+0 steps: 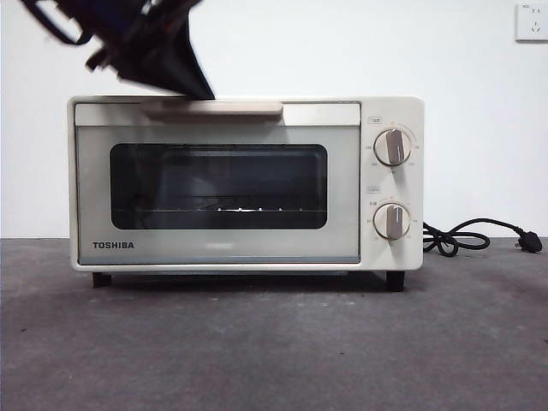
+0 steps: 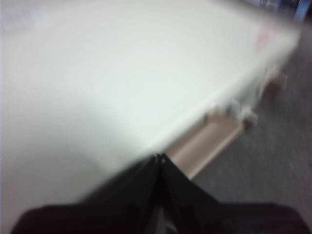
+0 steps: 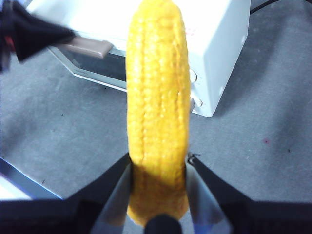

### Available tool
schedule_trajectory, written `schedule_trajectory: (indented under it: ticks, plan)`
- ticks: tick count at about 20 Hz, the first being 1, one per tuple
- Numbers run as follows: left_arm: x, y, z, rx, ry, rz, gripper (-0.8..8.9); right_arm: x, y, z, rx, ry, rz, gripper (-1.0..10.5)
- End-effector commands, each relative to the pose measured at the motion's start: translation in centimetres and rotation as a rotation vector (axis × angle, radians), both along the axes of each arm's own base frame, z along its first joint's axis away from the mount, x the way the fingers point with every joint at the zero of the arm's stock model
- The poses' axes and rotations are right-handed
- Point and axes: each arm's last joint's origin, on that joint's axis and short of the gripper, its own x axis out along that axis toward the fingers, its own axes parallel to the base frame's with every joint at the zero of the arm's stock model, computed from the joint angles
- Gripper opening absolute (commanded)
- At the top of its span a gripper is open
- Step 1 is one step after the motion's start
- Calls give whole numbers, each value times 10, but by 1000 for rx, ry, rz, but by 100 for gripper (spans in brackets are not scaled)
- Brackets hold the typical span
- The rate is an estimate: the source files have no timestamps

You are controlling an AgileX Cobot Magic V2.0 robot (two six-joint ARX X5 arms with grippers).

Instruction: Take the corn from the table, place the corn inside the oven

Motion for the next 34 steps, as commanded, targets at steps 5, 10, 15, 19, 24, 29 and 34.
schedule_trajectory:
  ticks: [5,10,15,19,24,29,34]
  plan:
    - [-6,-4,-22,101,103,-39,-6,1,0,2,1,-24,8,-12]
    - [-11,-4,-27,133,168,-54,-6,1,0,2,1,-28,8,-12]
    - [-25,-9,-35,173,286,-112,-6,2,1,3,3,-39,8,-12]
    - [-36,-15,-39,190,374,-152,-6,3,1,3,2,-46,10,-12]
    - [-47,-20,-42,209,446,-187,-6,3,1,4,5,-58,10,-12]
    - [-56,-19,-44,223,523,-214,-6,4,1,4,10,-57,17,-12]
    - [-68,-11,-38,255,564,-210,-6,6,3,3,29,-45,49,-12]
